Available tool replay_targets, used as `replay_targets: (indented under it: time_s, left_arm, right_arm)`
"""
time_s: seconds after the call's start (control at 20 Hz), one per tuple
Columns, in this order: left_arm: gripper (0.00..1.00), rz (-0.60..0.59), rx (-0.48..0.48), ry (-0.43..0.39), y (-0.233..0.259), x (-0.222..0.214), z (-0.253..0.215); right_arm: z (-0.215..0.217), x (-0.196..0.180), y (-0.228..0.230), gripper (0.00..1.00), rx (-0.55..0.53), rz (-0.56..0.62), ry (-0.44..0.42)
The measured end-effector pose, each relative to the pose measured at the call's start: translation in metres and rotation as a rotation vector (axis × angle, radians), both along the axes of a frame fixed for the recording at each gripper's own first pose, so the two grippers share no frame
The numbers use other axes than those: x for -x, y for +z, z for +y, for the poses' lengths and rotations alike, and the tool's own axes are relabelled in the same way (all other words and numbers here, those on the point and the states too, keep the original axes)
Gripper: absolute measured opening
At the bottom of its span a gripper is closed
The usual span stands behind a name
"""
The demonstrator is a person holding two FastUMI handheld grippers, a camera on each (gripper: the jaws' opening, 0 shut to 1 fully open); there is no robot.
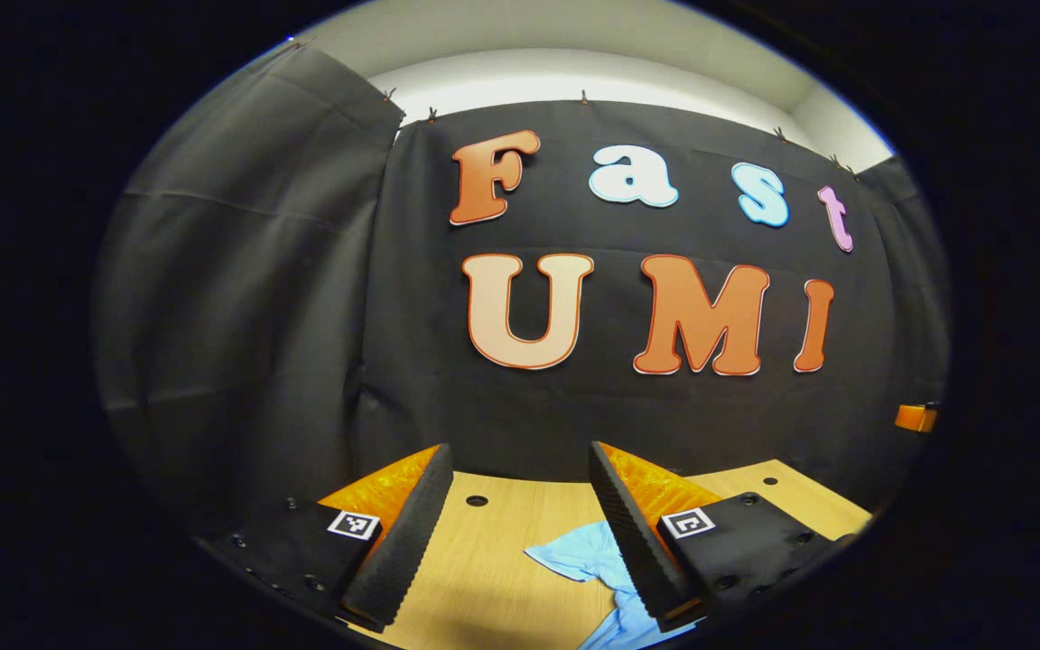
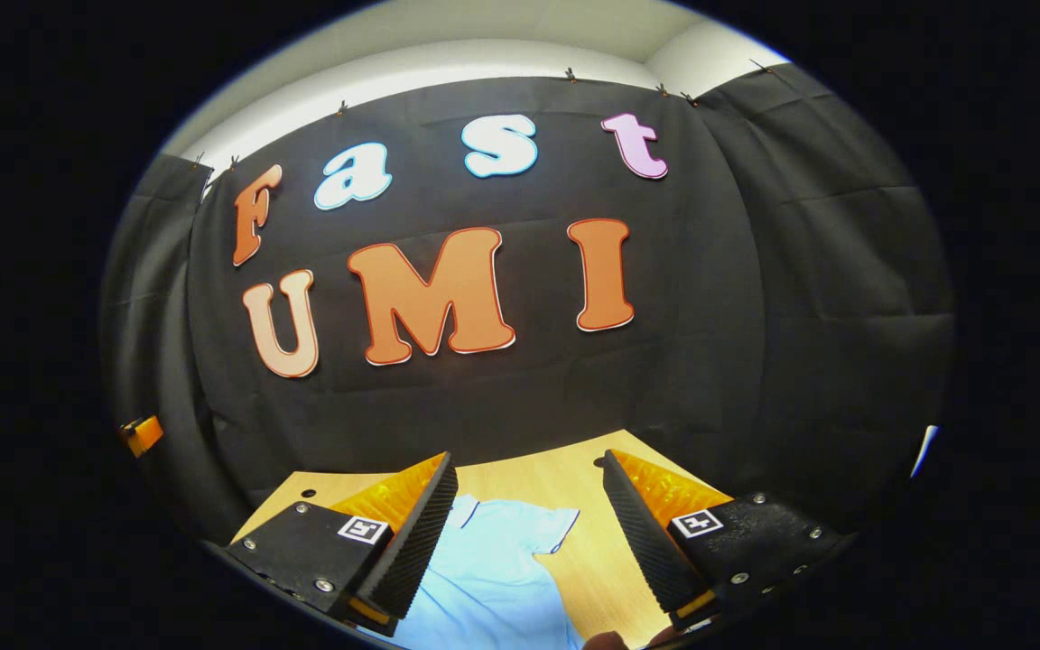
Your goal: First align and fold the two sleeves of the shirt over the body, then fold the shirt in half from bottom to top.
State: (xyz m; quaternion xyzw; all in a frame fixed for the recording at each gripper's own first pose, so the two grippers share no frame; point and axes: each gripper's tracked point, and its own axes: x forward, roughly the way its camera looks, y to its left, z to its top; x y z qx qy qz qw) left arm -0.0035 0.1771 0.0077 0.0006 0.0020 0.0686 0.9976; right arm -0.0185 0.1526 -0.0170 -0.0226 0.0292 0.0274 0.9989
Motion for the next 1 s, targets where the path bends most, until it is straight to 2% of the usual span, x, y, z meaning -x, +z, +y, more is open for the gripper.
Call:
replay_targets:
  time_s: [0.25,0.4,0.55,0.75,1.0]
  left_arm:
    - [0.98,0.0,0.033,0.001,0.007,-0.021,0.0]
    - [0.98,-0.002,0.011,0.014,0.007,-0.038,-0.004]
    - [0.98,0.011,-0.001,0.02,0.007,-0.059,-0.015]
    - [0.98,0.044,-0.007,0.049,-0.007,-0.084,-0.021]
    - [0.98,0.078,-0.015,0.077,-0.024,-0.098,-0.02]
  right_arm:
    - [-0.012,-0.017,-0.011,0.98,-0.008,0.052,-0.026]
    - [-0.026,-0.045,-0.018,0.98,-0.014,0.091,-0.062]
    - [-0.039,-0.08,-0.04,0.98,-0.003,0.192,-0.112]
    - [-0.048,-0.138,-0.092,0.98,-0.025,0.414,-0.147]
    - [-0.051,-0.206,-0.181,0.99,0.014,0.763,-0.159]
